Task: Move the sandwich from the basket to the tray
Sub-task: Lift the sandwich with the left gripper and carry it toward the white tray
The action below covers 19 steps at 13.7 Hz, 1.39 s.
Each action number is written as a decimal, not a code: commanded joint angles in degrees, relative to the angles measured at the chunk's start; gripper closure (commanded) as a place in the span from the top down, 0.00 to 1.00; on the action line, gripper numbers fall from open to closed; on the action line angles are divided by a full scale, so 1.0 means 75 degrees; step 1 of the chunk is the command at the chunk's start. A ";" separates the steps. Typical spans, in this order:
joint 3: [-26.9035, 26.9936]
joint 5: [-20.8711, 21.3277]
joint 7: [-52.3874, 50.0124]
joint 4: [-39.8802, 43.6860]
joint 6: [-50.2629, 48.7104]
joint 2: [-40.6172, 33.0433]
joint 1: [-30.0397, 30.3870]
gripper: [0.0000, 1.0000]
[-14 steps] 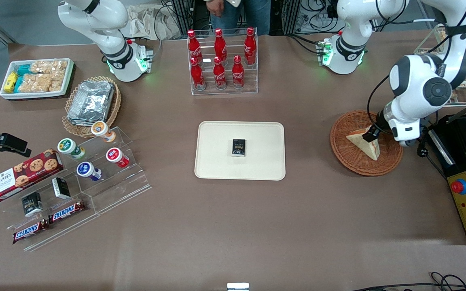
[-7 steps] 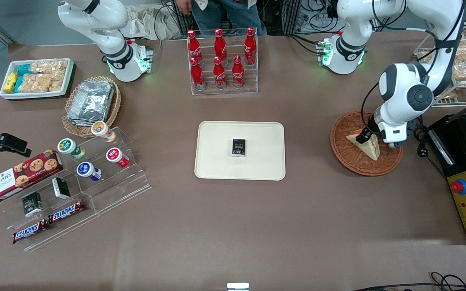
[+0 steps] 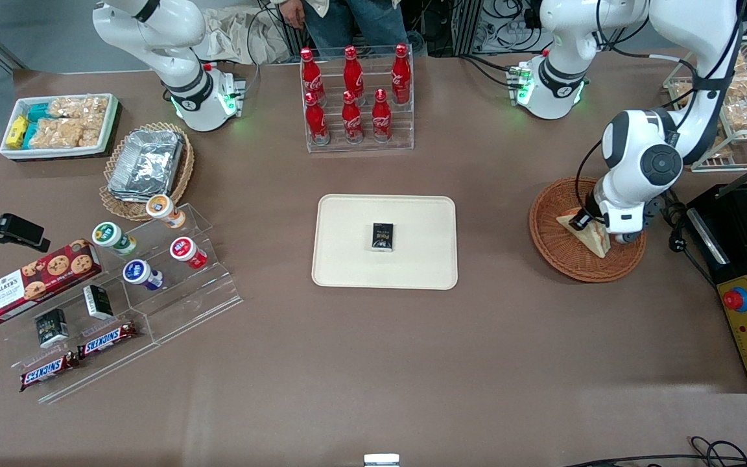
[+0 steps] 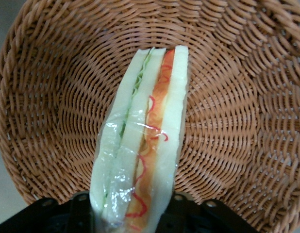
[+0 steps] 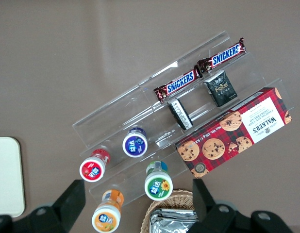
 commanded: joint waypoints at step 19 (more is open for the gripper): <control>-0.0306 -0.1872 0.3041 0.3999 -0.3765 -0.0372 -0.3734 0.00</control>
